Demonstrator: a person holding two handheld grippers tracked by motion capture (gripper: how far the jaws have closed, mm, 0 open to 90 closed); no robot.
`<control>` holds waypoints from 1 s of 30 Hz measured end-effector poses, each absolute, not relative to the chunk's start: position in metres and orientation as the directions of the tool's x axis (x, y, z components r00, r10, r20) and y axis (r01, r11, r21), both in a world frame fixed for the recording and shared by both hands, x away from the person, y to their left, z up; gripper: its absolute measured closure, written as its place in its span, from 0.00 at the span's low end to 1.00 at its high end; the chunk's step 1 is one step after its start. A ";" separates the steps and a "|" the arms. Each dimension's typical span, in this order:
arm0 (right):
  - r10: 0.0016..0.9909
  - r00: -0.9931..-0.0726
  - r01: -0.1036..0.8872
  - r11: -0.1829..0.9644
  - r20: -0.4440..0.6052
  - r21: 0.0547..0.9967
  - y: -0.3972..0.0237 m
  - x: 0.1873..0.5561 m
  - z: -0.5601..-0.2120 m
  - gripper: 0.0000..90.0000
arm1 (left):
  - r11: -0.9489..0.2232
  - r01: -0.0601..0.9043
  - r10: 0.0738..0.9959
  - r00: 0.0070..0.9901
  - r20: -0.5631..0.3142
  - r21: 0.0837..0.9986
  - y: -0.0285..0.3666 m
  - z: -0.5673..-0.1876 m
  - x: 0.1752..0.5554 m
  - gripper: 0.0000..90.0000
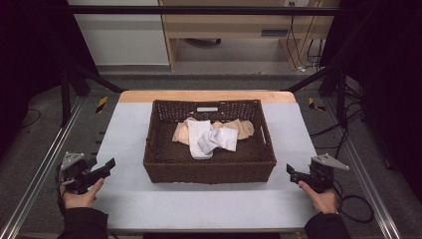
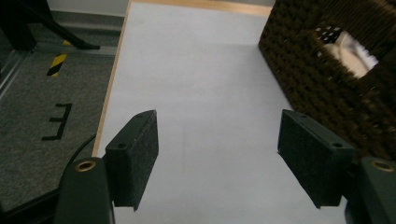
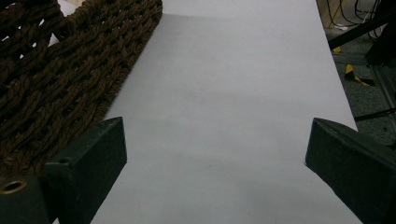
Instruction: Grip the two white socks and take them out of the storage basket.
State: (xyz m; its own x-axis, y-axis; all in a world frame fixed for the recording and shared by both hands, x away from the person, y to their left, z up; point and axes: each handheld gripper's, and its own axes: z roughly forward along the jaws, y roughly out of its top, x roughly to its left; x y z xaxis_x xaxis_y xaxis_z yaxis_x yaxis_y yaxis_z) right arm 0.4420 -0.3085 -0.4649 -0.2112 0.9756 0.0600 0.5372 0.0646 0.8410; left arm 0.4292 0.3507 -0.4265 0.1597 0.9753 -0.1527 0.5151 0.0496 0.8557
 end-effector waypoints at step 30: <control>0.976 -0.218 0.526 0.099 0.021 0.845 -0.302 0.441 -0.465 0.07 | -0.040 0.390 0.940 0.328 -0.098 0.920 0.265 -0.357 0.438 0.35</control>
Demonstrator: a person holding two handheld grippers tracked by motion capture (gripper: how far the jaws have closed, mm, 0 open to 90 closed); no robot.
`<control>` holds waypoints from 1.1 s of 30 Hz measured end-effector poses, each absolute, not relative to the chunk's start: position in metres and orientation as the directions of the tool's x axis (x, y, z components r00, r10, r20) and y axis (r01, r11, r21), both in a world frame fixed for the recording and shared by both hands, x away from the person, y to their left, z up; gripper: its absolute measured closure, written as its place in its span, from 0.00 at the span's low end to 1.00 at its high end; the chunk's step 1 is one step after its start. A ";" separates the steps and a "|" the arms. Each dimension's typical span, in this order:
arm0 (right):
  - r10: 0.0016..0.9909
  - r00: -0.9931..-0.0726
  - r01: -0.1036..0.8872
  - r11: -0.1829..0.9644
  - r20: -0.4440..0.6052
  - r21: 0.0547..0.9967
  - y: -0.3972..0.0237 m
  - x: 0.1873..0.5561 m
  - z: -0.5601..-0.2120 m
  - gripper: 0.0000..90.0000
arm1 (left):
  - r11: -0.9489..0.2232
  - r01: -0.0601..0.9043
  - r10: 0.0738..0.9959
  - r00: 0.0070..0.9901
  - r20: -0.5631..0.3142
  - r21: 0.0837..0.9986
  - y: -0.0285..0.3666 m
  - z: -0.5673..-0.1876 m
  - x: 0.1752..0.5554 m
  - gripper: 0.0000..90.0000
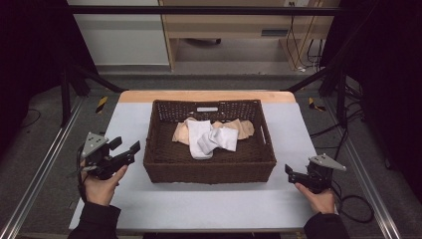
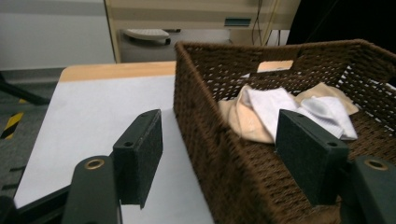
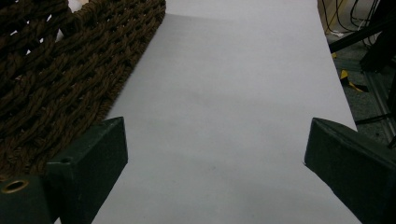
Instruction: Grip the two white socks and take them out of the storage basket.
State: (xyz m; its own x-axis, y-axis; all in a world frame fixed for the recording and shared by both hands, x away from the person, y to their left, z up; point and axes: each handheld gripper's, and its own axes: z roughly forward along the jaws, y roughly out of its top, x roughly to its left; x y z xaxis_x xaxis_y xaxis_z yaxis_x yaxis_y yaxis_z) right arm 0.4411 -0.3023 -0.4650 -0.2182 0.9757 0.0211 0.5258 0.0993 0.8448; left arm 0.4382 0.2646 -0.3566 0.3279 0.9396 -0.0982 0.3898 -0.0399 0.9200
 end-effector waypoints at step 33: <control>0.976 -0.216 0.535 0.117 0.002 0.837 -0.302 0.444 -0.466 0.08 | -0.150 0.353 0.902 0.432 -0.019 0.924 0.139 -0.325 0.519 0.28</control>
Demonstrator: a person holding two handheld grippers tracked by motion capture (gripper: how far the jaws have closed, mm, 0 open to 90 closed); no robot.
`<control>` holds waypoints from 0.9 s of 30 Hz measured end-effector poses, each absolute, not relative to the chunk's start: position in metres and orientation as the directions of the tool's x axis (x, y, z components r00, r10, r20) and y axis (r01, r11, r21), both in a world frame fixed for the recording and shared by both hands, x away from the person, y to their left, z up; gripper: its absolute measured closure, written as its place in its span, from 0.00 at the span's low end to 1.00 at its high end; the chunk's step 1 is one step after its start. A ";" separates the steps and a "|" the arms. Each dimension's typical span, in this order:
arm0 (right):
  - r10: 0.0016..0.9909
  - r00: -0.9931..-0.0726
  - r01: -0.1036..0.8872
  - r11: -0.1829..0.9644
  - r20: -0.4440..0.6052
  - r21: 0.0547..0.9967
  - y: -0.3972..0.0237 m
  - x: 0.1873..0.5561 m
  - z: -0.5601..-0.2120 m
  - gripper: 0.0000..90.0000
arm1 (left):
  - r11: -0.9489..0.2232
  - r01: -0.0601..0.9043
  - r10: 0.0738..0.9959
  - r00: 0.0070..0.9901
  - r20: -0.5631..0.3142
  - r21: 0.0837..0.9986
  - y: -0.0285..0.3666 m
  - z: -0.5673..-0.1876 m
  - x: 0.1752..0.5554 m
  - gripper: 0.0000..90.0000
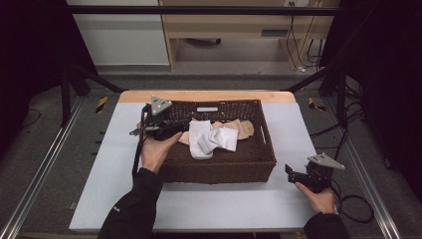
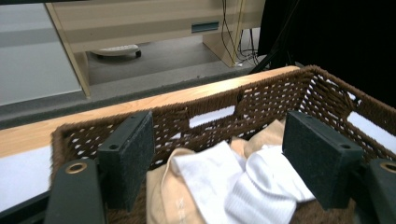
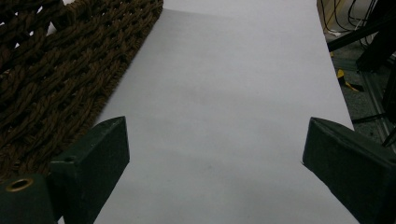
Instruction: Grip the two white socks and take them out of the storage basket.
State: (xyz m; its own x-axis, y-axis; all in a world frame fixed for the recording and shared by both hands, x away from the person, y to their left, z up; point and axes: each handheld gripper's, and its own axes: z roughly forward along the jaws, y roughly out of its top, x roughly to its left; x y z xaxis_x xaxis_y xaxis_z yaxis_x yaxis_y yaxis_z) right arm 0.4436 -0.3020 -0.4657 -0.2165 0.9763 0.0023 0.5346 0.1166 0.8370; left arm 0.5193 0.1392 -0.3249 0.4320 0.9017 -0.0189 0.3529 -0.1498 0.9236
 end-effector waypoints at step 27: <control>0.975 -0.221 0.549 0.131 -0.007 0.826 -0.301 0.447 -0.468 0.08 | -0.218 0.455 0.891 0.454 -0.014 0.864 0.074 -0.373 0.583 0.35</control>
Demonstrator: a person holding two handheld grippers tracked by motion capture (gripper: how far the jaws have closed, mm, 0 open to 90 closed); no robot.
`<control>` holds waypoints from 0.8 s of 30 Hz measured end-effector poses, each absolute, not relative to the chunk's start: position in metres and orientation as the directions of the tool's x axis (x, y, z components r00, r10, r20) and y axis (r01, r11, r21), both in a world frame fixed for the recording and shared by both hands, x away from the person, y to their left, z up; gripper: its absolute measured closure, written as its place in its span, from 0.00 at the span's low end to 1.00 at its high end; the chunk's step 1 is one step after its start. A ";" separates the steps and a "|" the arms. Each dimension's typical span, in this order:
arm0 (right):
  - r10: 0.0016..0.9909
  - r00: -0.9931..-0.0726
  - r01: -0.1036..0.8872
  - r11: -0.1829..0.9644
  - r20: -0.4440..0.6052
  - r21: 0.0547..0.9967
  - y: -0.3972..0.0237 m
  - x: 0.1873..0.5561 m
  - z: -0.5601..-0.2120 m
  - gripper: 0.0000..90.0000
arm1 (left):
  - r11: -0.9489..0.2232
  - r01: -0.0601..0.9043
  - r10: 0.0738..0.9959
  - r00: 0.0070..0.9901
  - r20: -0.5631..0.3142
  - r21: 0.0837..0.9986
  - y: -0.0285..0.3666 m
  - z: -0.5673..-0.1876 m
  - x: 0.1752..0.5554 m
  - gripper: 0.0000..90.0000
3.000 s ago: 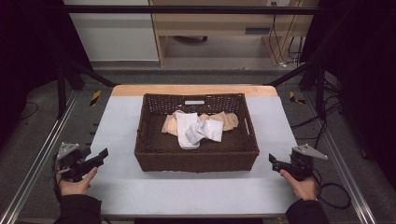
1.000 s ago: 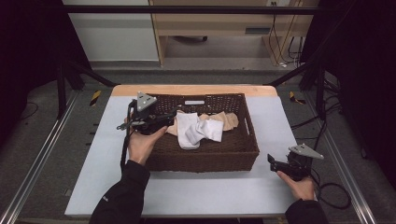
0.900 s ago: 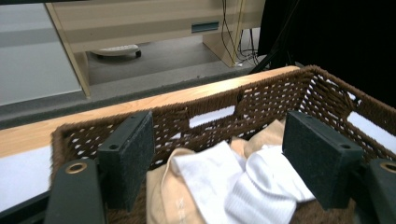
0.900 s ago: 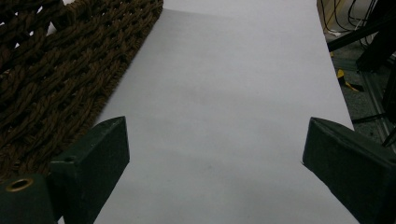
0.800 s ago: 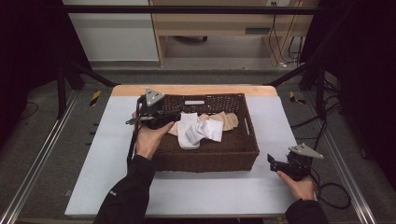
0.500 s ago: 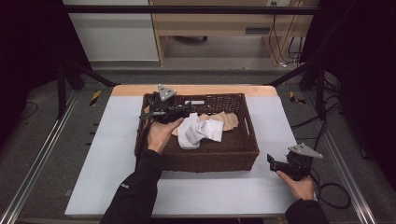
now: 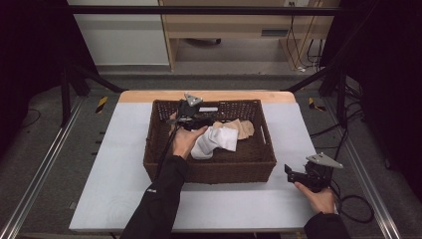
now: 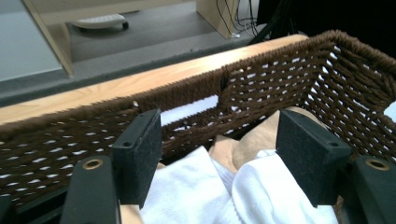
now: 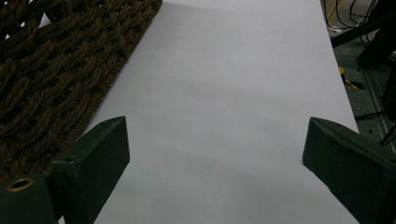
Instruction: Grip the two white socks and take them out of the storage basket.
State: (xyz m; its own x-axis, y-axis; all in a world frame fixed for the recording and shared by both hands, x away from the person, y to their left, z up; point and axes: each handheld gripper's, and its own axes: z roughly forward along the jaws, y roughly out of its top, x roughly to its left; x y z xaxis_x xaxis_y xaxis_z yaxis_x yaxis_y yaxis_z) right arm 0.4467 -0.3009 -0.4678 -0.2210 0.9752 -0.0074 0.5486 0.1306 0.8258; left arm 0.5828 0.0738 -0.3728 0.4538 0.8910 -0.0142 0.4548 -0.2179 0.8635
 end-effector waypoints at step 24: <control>0.973 -0.229 0.565 0.148 -0.018 0.811 -0.300 0.448 -0.470 0.08 | -0.372 0.528 0.829 0.559 0.017 0.763 0.053 -0.417 0.587 0.35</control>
State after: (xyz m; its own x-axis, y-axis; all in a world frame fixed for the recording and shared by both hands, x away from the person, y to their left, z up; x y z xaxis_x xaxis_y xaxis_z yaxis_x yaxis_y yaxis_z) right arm 0.4478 -0.3001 -0.4695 -0.2292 0.9732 -0.0177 0.5653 0.1479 0.8115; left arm 0.5866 0.0534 -0.4174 0.5588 0.8291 0.0175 0.5281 -0.3720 0.7634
